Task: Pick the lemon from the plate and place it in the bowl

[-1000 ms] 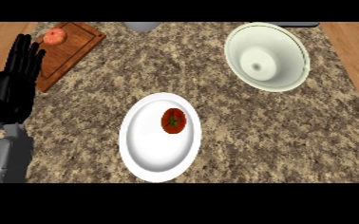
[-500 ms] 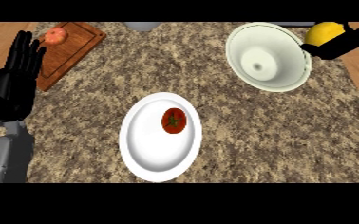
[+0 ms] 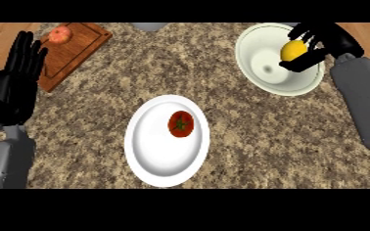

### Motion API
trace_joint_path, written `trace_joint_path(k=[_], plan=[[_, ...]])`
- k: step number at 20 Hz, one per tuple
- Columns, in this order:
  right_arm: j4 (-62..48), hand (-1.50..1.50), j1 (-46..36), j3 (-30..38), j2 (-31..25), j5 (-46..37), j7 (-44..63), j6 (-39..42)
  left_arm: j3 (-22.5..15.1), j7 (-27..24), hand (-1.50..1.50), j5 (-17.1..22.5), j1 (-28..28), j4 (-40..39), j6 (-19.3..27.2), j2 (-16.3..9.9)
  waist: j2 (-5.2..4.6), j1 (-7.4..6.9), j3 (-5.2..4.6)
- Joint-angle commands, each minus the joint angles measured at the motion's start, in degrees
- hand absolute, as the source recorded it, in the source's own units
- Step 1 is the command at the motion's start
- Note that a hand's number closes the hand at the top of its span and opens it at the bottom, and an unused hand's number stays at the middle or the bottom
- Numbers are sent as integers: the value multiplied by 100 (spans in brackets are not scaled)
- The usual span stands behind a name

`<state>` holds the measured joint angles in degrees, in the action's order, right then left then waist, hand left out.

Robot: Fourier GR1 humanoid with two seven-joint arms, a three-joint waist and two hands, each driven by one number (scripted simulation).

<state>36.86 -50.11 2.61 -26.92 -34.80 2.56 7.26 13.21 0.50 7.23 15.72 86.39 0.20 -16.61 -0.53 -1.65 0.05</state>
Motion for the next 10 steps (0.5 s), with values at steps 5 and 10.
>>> trace_joint_path(k=[5, 10], plan=[[-1069, -150, -171, 976, 384, 800, -863, -463, -31, 256, 0, 18, 55, 165, -36, -70, -21, -60, 11], [-1020, -150, -253, 1540, 479, 1167, -1505, -1444, 21, 48, 0, 44, 31, -2, -126, -82, -23, -22, 9]])
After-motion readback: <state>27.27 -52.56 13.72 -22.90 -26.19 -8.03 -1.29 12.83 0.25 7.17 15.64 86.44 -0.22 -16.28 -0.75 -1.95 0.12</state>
